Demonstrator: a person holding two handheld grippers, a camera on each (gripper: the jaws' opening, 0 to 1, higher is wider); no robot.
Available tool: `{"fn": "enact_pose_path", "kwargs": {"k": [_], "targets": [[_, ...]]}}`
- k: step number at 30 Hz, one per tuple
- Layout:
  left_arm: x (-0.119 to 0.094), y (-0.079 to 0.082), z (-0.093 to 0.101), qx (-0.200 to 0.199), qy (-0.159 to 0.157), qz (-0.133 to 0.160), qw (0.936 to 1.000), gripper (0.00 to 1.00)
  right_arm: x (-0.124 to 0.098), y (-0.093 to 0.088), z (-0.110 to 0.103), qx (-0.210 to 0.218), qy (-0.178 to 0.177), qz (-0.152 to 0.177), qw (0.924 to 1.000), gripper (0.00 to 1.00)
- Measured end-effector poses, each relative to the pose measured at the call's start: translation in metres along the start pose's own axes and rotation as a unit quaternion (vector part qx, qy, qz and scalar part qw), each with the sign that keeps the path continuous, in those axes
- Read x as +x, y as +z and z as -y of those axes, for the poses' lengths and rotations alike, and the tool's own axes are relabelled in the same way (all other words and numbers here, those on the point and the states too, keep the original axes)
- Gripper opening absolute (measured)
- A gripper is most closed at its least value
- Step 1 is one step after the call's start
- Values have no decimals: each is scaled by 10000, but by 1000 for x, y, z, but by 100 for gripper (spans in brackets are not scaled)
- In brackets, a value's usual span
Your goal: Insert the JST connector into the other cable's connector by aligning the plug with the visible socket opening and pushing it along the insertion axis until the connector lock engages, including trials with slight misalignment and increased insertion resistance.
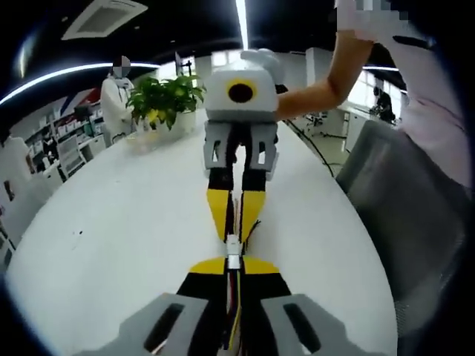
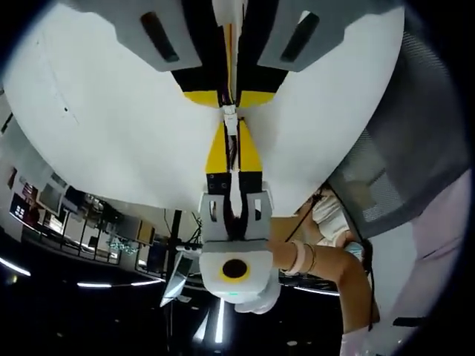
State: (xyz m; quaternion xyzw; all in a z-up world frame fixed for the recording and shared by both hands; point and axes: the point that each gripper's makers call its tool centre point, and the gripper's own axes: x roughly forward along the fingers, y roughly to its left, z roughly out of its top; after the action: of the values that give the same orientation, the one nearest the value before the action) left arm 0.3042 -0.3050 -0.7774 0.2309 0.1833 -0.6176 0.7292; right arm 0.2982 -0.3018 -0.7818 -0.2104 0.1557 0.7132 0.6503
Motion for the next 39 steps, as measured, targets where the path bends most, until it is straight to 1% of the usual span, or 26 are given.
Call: {"fn": "enact_pose_path", "kwargs": {"k": [1,2,5,9,12,17,20,26,29,32,35,36,39], "targets": [[0,0,0,35,0,2,10000,0,0,0,0,-101,-23,-85,9999,1],[0,-1,0,-16,-24,-22,10000,0,1,0,-1,-191,5,-133,9997,1],[0,-1,1,-27,-46,-20,10000,0,1,0,-2,-228,29,-141,9996,1],[0,-3,0,-149,-6,-25,9999,0,2,0,-1,-239,20,-133,9996,1],[-1,-2,-2,-149,21,-25,9999,0,1,2,0,-272,-6,-116,9996,1],[-7,6,-11,-124,170,42,9998,0,-4,11,10,-347,-135,21,9993,1],[-10,10,-20,17,287,-13,9996,0,-5,15,18,-413,-218,59,9989,1],[-14,13,-38,-17,439,-27,9990,0,-7,21,34,-442,-347,157,9983,2],[-13,11,-43,-59,451,-41,9990,0,-5,19,42,-379,-370,185,9984,2],[-10,6,-47,-67,412,-112,9991,0,-1,15,45,-347,-351,157,9987,2],[-6,-1,-47,-1,314,-245,9992,0,4,8,45,-331,-294,68,9990,2],[-3,-5,-46,72,247,-348,9991,0,6,5,45,-315,-273,32,9991,2],[3,-13,-46,36,164,-448,9989,0,12,-4,45,-251,-210,-58,9994,2]]}}
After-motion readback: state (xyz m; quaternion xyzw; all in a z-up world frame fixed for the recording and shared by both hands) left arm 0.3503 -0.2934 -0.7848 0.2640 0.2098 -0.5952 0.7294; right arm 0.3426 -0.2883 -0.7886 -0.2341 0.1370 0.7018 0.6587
